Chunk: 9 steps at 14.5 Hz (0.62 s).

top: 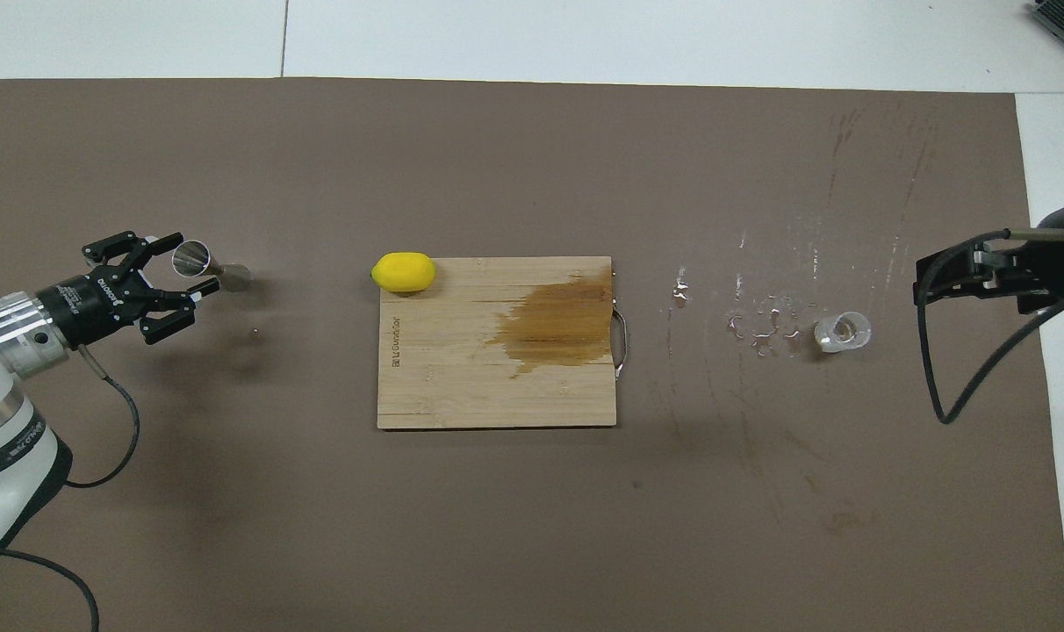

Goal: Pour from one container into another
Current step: 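Open the left gripper and reach toward the small metal cup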

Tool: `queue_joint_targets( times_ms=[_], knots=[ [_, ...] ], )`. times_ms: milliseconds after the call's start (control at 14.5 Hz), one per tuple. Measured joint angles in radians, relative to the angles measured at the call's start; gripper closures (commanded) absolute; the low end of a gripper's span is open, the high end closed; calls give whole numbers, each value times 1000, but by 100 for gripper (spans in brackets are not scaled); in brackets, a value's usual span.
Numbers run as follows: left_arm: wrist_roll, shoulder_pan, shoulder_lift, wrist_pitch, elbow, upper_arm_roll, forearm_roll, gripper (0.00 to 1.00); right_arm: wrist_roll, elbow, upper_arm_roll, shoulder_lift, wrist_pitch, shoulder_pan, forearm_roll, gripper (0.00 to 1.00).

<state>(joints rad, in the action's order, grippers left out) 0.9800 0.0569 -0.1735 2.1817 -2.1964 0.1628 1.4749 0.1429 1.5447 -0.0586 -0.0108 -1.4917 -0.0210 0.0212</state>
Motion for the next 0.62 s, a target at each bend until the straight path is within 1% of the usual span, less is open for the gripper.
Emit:
queue_joint_targets(
  times_ms=[138,206,275,619],
  knots=[
    [0,0,0,1,-3,1,0,38,0,0,0,0,0,0,0,0],
    [-1,0,0,2,-5,1,0,53,0,0,0,0,0,0,0,0],
    [-1,1,0,2,-7,2,0,100,0,0,0,0,0,0,0,0],
    [-1,1,0,3,-7,0,1,100,0,0,0,0,0,0,0,0]
  ],
)
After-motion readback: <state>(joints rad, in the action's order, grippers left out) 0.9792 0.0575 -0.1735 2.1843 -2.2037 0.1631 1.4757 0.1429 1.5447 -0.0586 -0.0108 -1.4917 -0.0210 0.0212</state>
